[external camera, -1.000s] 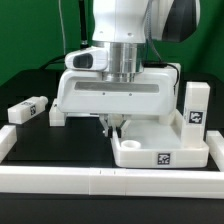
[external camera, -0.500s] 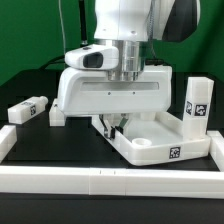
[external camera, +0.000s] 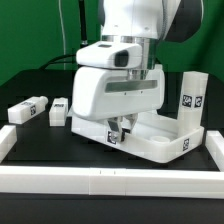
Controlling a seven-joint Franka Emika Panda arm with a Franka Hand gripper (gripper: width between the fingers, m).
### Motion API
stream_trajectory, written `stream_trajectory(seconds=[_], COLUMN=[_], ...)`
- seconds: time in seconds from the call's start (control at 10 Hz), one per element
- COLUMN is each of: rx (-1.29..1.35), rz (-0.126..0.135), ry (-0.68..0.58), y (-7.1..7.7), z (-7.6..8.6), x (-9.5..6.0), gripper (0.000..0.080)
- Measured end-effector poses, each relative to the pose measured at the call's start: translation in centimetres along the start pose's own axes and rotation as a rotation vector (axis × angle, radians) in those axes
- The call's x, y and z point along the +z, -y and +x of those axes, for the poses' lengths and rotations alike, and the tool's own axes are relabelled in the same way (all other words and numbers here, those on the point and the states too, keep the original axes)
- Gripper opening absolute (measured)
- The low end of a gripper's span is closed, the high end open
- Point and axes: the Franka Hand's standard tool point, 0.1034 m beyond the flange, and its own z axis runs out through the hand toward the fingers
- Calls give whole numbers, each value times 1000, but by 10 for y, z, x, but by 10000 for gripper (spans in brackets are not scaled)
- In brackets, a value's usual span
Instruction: Assemble desk
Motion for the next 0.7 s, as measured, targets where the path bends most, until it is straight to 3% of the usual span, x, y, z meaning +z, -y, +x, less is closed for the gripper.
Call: stream_trajectory(seconds=[0.5, 0.7], rx=[-287, -380], rz=[-11, -2], ry=[11, 21], y=[-3, -2], z=[0, 16], x=[1, 0], gripper=[65, 65])
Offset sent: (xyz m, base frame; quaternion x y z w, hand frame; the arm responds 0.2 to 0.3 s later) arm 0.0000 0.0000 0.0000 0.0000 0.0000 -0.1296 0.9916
